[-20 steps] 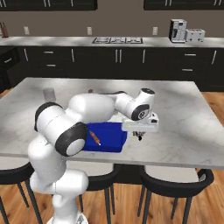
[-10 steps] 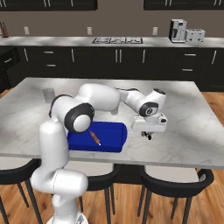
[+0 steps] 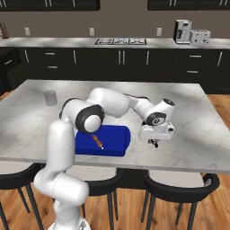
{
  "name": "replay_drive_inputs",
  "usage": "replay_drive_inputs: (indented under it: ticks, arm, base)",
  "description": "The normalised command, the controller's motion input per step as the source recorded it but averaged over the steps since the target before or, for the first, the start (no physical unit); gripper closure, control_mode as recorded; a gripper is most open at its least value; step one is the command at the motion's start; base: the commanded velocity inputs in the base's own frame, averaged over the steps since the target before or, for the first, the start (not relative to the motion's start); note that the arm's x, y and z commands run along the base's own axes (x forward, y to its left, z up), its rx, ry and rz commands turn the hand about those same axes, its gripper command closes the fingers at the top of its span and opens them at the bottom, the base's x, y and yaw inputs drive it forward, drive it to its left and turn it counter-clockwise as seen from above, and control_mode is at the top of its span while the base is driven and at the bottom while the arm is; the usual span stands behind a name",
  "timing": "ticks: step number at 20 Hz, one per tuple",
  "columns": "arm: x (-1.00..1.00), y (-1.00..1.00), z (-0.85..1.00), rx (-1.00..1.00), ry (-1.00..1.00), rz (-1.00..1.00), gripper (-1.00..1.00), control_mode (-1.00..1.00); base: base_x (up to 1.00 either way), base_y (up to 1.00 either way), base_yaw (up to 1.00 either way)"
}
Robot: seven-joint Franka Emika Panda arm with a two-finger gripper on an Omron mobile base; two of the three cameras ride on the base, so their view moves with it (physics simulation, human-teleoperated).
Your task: Take the tongs from the drawer on the right and place them on the dining counter next to the tray containing the kebab skewer.
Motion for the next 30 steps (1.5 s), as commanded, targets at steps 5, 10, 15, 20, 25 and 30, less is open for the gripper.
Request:
replay_drive_inputs:
  ticks: [5,10,15,20,25,30]
  arm:
    - [0.00,0.34,-0.45,-0.05,-0.08,0.00,1.00,-1.00]
    - [0.07,0.39,-0.33,-0.04,-0.01,0.00,1.00,-1.00]
    - [0.21,-0.10,-0.18,0.00,0.00,0.00,1.00,-1.00]
    - [0.26,0.00,-0.26,0.00,0.00,0.00,1.00,-1.00]
    - [0.14,0.04,-0.28,0.00,0.00,0.00,-1.00,-1.00]
    - [-0.03,0.00,0.10,0.00,0.00,0.00,-1.00,-1.00]
  base:
    - [0.00,0.00,0.00]
    - [0.00,0.00,0.00]
    - [0.00,0.00,0.00]
    - [0.00,0.00,0.00]
    - [0.00,0.00,0.00]
    - [0.00,0.00,0.00]
